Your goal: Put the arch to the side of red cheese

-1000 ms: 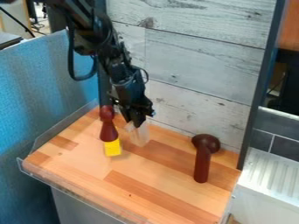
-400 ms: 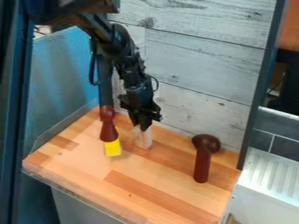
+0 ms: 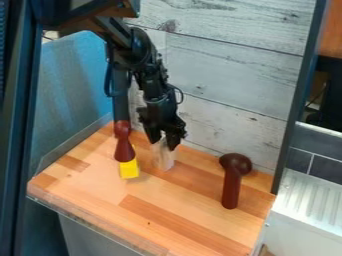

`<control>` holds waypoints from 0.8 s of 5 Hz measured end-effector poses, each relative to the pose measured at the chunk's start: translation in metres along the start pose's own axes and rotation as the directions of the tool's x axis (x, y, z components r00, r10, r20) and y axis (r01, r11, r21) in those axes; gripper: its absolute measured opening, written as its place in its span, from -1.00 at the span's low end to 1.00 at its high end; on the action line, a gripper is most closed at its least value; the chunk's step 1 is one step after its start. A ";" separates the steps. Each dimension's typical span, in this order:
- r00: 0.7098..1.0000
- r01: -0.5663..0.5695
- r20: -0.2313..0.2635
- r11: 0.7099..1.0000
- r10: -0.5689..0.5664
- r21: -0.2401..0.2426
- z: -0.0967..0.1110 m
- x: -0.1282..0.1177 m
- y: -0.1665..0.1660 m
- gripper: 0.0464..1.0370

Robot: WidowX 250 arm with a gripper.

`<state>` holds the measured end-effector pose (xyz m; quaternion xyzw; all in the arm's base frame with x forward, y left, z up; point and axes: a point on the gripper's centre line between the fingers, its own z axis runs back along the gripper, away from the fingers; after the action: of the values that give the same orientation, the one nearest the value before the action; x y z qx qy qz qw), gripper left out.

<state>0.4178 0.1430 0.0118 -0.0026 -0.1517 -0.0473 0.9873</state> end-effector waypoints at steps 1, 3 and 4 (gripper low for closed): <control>1.000 0.005 -0.006 1.000 -0.005 -0.015 -0.003 -0.004 -0.003 0.76; 0.999 0.008 0.040 0.999 -0.006 -0.040 0.009 -0.001 -0.006 -0.42; 0.998 0.015 0.060 0.999 -0.012 -0.045 0.014 -0.002 -0.004 -0.80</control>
<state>0.4112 0.1393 0.0245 -0.0253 -0.1801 -0.0575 0.9816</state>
